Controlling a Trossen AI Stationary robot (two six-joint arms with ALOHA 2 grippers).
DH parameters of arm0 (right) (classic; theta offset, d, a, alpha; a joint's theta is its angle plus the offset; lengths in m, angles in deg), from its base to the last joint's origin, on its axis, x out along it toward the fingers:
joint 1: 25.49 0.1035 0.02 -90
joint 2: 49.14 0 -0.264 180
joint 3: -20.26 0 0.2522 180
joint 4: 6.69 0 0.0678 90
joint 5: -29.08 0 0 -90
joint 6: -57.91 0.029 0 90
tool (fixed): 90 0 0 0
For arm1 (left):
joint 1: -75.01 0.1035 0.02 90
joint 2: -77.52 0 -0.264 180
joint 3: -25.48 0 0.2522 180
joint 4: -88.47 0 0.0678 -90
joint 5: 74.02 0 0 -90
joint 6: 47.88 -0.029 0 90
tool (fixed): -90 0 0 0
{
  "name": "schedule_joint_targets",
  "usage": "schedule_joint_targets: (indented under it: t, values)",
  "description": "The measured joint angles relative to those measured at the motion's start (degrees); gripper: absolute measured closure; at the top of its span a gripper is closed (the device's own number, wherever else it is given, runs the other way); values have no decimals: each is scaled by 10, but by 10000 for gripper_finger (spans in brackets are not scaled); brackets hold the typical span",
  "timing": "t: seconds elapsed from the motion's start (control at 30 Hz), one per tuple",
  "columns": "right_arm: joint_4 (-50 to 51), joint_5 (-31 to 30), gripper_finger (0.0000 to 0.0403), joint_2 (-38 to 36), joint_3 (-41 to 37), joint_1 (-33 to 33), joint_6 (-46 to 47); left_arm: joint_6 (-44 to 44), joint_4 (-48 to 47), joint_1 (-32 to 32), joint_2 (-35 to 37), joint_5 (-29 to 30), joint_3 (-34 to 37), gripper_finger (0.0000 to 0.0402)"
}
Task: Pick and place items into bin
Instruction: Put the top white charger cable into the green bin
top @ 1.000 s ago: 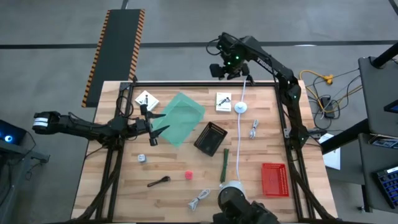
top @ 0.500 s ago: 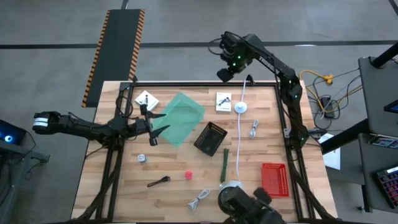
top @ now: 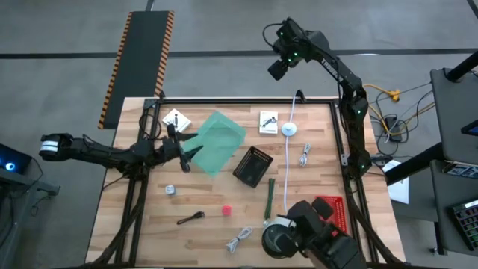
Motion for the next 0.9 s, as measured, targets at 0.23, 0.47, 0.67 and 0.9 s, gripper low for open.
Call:
schedule_joint_targets:
  t: [0.23,0.47,0.67,0.9]
  values:
    - [41,74,232,0,1,-7,-75,194,1,0,0,160,0,179]
    - [103,133,230,0,5,-7,-110,264,10,0,2,242,-2,179]
    - [112,153,234,0,4,-13,-101,350,22,0,1,265,-1,179]
    - [152,224,247,-12,3,-33,-236,408,22,0,0,269,0,179]
